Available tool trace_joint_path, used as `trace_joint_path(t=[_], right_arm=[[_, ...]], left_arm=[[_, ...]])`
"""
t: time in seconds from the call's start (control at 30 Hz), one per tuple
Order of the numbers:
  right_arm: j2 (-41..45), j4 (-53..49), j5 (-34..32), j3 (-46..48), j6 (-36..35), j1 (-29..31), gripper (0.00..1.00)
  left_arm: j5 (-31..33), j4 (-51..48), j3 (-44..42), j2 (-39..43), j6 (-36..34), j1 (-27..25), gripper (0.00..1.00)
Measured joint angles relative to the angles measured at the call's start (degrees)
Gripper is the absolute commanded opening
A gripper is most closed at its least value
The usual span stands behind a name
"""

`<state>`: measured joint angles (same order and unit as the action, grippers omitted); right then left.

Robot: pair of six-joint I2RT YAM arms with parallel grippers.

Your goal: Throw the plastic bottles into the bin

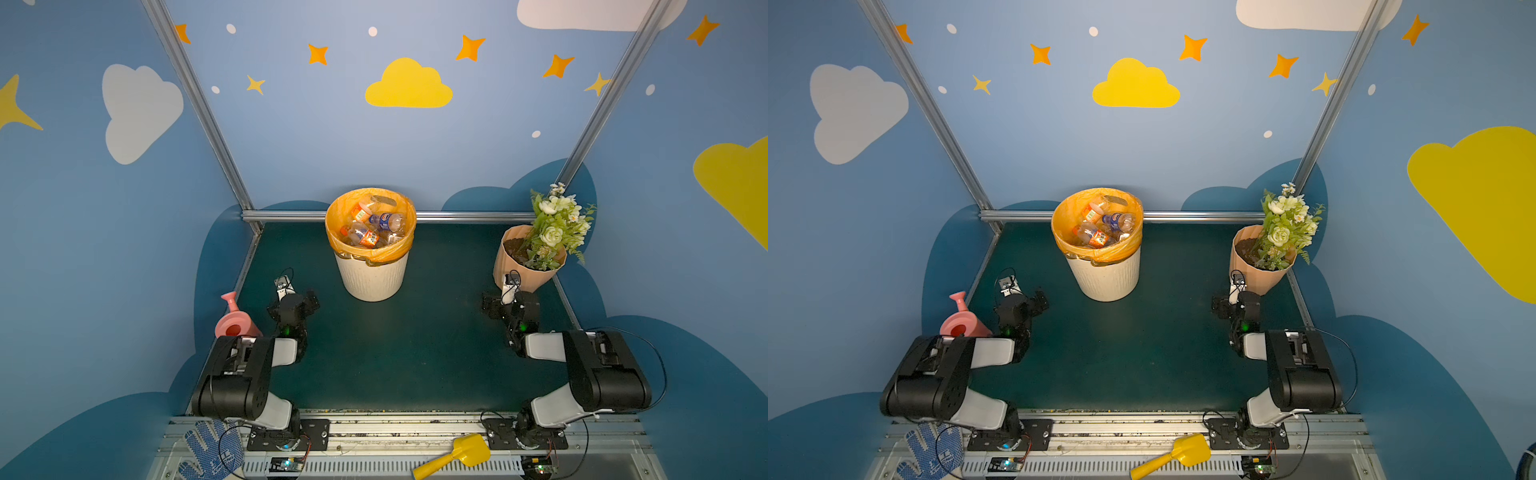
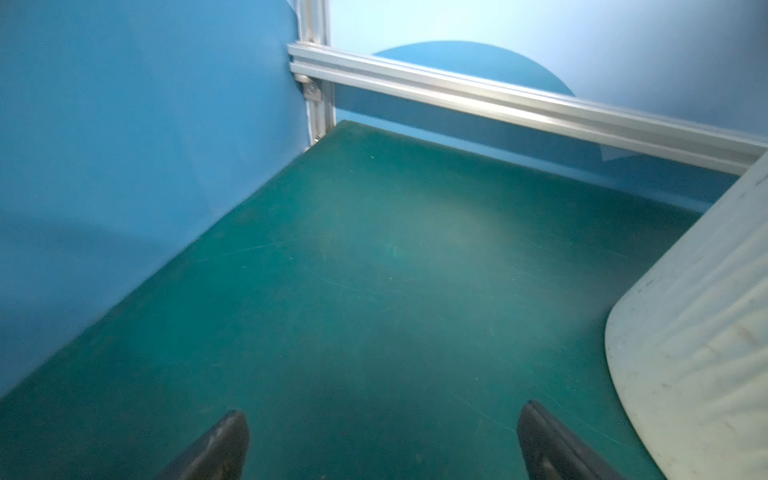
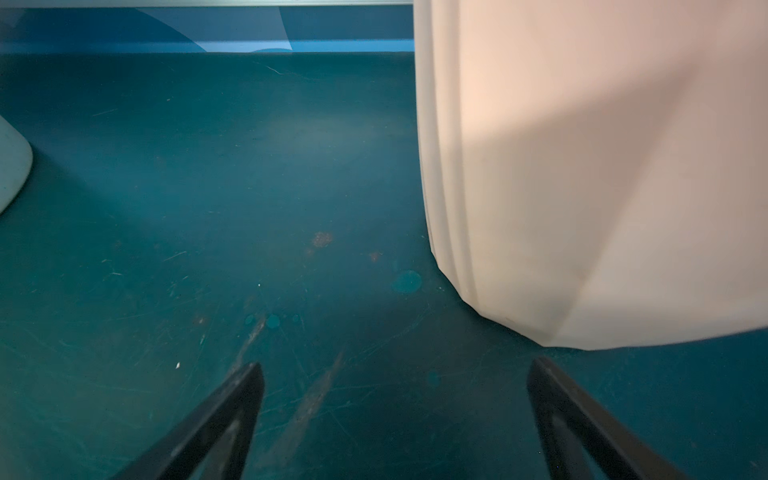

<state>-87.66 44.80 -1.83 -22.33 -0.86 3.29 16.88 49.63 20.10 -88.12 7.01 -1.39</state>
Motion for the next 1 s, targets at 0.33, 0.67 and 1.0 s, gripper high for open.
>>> trace_joint_path(t=[0.33, 0.67, 1.0], right_arm=[[0.0, 0.0, 0.0, 0.0, 0.0, 0.0, 0.97], [0.0, 0.0, 0.0, 0.0, 0.0, 0.0, 0.97], [0.0, 0.0, 0.0, 0.0, 0.0, -0.2, 0.97]], left_arm=[[-1.0, -3.7, 2.6, 0.2, 0.0, 0.2, 1.0], [-1.0, -5.1, 2.6, 0.2, 0.0, 0.3, 1.0], [-1.0, -5.2, 2.6, 0.2, 0.0, 0.3, 1.0]])
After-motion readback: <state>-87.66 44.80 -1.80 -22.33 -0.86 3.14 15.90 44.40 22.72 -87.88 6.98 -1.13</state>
